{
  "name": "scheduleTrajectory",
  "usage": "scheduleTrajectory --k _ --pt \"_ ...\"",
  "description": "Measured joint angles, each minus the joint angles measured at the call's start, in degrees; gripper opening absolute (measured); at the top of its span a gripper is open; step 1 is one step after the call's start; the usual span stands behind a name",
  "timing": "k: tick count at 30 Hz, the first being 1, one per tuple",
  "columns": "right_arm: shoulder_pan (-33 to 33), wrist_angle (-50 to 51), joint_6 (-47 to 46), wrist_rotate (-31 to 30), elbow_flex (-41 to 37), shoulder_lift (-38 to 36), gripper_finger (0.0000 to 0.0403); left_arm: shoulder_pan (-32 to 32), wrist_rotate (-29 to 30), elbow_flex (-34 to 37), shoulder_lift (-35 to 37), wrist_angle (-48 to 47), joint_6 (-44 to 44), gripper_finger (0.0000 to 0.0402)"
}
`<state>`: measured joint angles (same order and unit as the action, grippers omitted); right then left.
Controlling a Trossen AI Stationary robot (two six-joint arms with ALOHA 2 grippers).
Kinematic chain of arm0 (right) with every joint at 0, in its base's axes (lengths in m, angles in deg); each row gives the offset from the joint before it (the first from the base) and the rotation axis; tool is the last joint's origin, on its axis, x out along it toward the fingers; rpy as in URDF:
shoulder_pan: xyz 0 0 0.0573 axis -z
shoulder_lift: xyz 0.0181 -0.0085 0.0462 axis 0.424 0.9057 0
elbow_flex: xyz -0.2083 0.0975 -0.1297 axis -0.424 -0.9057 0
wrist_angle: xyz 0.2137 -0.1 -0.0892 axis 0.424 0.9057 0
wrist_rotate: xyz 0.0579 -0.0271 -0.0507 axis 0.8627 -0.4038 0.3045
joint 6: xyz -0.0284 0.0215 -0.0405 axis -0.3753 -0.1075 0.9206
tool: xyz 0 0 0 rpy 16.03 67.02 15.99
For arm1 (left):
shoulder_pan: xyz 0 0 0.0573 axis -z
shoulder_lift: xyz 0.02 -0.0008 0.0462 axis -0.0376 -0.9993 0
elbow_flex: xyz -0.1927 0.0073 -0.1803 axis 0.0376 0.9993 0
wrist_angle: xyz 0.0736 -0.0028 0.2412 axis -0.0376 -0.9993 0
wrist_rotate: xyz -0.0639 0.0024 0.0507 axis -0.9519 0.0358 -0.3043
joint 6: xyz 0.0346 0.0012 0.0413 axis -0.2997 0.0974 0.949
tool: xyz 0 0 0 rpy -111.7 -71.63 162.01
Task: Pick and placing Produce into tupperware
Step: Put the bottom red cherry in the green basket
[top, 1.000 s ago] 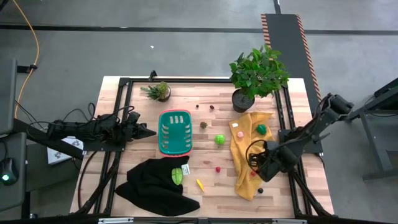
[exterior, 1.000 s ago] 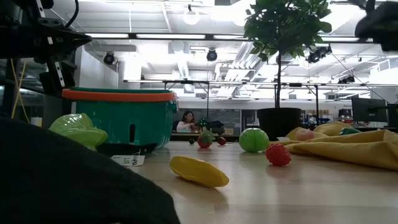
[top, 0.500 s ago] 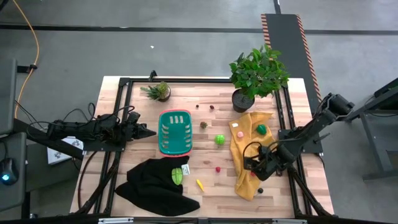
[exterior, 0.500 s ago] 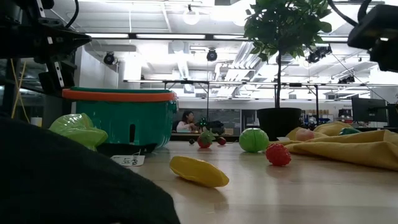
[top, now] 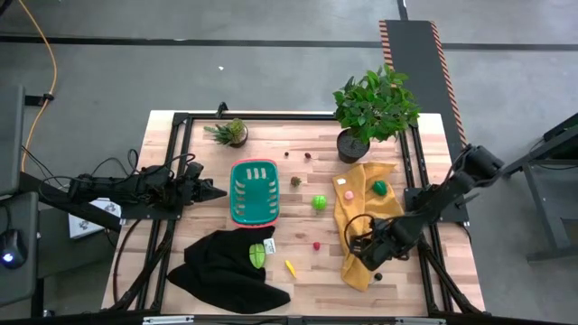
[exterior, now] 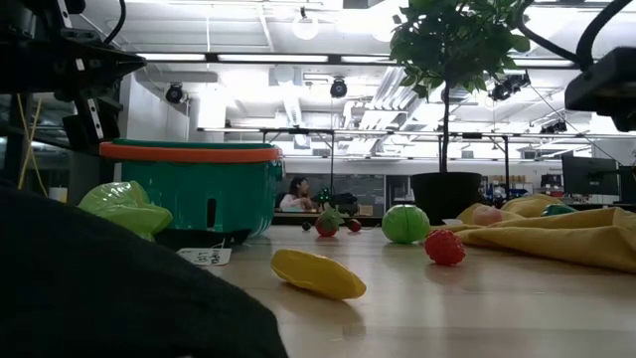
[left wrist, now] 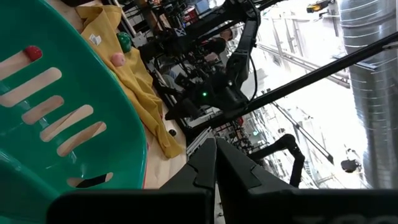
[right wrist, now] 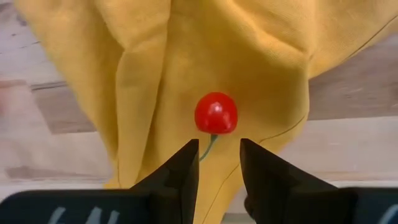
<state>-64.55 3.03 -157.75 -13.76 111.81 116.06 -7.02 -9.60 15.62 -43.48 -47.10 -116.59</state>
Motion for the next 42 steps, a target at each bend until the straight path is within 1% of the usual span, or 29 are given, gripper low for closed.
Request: scheduleTrajectory --k 5,11,20,23,32,42 --pt "0.00 0.11 0.02 -0.16 0.00 1.22 0.0108 0.01 0.00 0.01 0.00 0.02 0.06 0.0001" --pt "0.20 0.22 0.33 -1.97 0.00 1.24 0.0112 0.00 0.00 0.02 0.00 0.02 0.05 0.0001" --pt "0.20 0.09 0.31 -2.00 0.00 1.24 0.0167 0.00 -0.11 0.02 0.02 0.02 0.05 0.0001" --pt "0.20 0.09 0.29 -2.01 0.00 1.24 0.0176 0.02 -0.22 0.02 0.00 0.04 0.05 0.0001" --pt "0.20 0.53 0.26 -1.99 0.00 1.30 0.0166 0.01 -0.22 0.01 0.00 0.06 0.05 0.0001" --pt "0.20 -1.79 0.07 -1.67 -0.02 4.07 0.0163 0.01 -0.24 0.01 0.00 0.06 0.05 0.0001"
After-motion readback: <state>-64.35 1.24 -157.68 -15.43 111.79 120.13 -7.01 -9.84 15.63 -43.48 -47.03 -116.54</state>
